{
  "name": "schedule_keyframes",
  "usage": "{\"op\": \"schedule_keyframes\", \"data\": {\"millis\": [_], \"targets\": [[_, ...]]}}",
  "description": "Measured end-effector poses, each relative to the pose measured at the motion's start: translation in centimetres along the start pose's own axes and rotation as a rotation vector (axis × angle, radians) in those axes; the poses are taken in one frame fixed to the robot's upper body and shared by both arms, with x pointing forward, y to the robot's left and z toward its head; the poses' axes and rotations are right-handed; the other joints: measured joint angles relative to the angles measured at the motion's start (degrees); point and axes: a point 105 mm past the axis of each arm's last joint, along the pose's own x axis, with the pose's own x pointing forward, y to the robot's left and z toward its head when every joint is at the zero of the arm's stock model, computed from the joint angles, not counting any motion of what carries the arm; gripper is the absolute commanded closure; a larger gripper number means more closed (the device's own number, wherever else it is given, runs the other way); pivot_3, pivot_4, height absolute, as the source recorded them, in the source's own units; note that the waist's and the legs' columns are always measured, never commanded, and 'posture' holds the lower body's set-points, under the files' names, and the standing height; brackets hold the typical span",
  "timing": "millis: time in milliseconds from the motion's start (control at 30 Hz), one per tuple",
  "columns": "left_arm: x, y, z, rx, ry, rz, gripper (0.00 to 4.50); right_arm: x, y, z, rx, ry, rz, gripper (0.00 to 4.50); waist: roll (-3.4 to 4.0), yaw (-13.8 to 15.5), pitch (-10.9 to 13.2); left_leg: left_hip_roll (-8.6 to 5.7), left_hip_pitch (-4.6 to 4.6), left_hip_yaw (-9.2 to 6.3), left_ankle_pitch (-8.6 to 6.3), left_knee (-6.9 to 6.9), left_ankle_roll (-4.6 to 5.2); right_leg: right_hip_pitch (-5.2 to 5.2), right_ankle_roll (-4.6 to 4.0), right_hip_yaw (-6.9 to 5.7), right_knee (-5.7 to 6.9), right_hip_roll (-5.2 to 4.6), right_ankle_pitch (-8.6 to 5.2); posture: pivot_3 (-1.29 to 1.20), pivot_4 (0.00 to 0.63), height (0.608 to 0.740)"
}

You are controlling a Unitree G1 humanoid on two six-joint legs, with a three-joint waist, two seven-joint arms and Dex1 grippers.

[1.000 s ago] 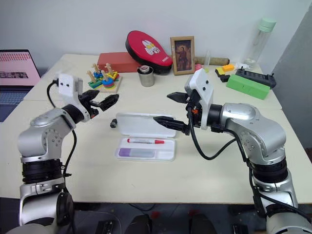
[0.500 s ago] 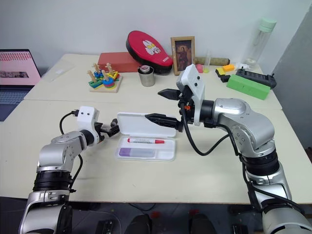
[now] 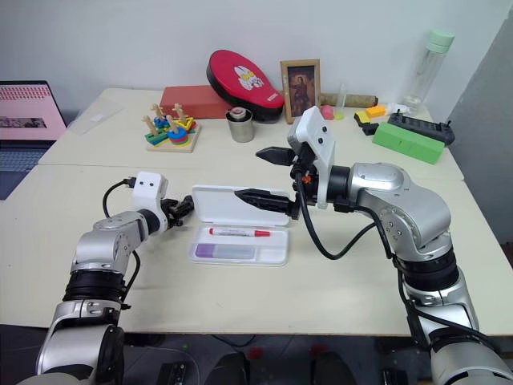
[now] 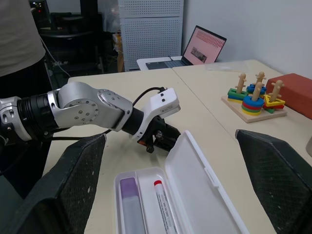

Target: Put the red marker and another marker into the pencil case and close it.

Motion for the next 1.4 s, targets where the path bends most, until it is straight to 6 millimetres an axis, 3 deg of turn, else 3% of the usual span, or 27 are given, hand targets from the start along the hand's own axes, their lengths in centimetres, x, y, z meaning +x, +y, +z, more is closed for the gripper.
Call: {"op": "schedule_keyframes", "data": {"millis": [167,367,467,533,633,733,833,867,1000,1167,1400], "targets": [[0.0,0.0,0.1,-0.001,-0.004,0.001,3.98,0.0,0.0,0.0,0.0,0.0,-0.001,0.0,0.0,0.0,0.0,0.0,-0.01,0.0,0.0,0.0,0.0,0.0,0.0,0.0,-0.01,0.0,0.0,0.0,0.15,0.74],[0.0,0.4,1.0,0.007,-0.06,0.026,4.05,0.0,0.0,0.0,0.0,-0.001,-0.001,0.0,0.0,0.02,0.0,0.0,-0.01,0.0,0.0,0.0,0.0,-0.01,0.0,0.0,-0.01,0.0,0.0,0.0,0.15,0.74],[-0.7,0.4,4.8,0.009,-0.237,0.023,4.05,-0.3,-0.2,0.2,-0.004,-0.004,-0.008,0.0,-0.01,0.19,0.0,0.0,-0.05,-0.01,0.01,0.01,-0.01,0.0,0.0,-0.02,-0.03,-0.01,0.0,0.0,0.15,0.74],[-1.7,-0.9,8.1,0.052,-0.364,-0.051,4.05,-0.8,-0.5,0.3,-0.011,-0.003,-0.022,0.0,-0.02,0.33,-0.01,-0.02,-0.07,0.0,0.01,0.01,-0.02,0.02,0.0,-0.02,-0.05,-0.02,0.0,0.0,0.15,0.74],[-4.4,-4.1,13.4,0.164,-0.528,-0.268,4.05,-2.0,-1.2,0.3,-0.024,0.016,-0.049,0.0,-0.01,0.25,0.0,-0.02,-0.07,0.01,0.01,-0.02,-0.02,0.01,0.0,-0.02,-0.09,-0.02,0.0,0.0,0.15,0.74],[-7.8,-8.6,16.1,0.359,-0.59,-0.551,4.05,-3.5,-2.1,0.5,-0.042,0.032,-0.096,0.0,0.02,0.08,0.01,-0.02,-0.05,0.06,0.0,-0.04,-0.01,0.03,-0.01,0.01,-0.11,-0.03,0.0,0.0,0.15,0.74],[-9.9,-13.6,13.7,0.545,-0.489,-0.865,4.05,-5.1,-3.0,0.1,-0.048,0.067,-0.147,0.0,0.12,0.0,0.0,-0.02,0.0,0.11,-0.01,-0.06,-0.01,0.05,-0.02,0.04,-0.13,-0.04,-0.01,0.0,0.15,0.74],[-10.0,-14.8,11.7,0.596,-0.409,-0.96,4.05,-5.6,-2.9,-0.4,-0.04,0.085,-0.147,0.0,0.12,-0.04,0.0,0.0,0.02,0.1,-0.02,-0.06,0.0,0.05,-0.03,0.04,-0.11,-0.02,-0.02,0.0,0.15,0.74],[-8.8,-16.0,5.2,0.7,-0.14,-1.131,4.05,-6.6,-1.7,-2.3,0.003,0.131,-0.123,0.0,0.16,-0.27,0.06,0.01,-0.01,0.09,-0.01,0.0,0.02,-0.02,-0.02,0.08,-0.08,0.02,-0.03,0.0,0.15,0.74],[-6.9,-15.3,3.9,0.773,-0.065,-1.112,4.05,-6.3,0.2,-2.3,-0.01,0.133,-0.079,0.0,0.14,-0.08,0.05,0.0,-0.03,0.08,0.01,0.04,0.05,0.02,0.18,0.09,-0.11,0.01,-0.14,0.0,0.15,0.74],[-5.4,-15.9,2.0,0.736,-0.004,-1.139,4.05,-6.2,0.8,-2.9,0.013,0.149,-0.102,0.0,0.14,0.07,0.05,-0.01,-0.09,0.05,0.01,0.01,0.05,0.0,-0.01,0.06,-0.12,0.01,-0.04,0.0,0.15,0.74]]}}
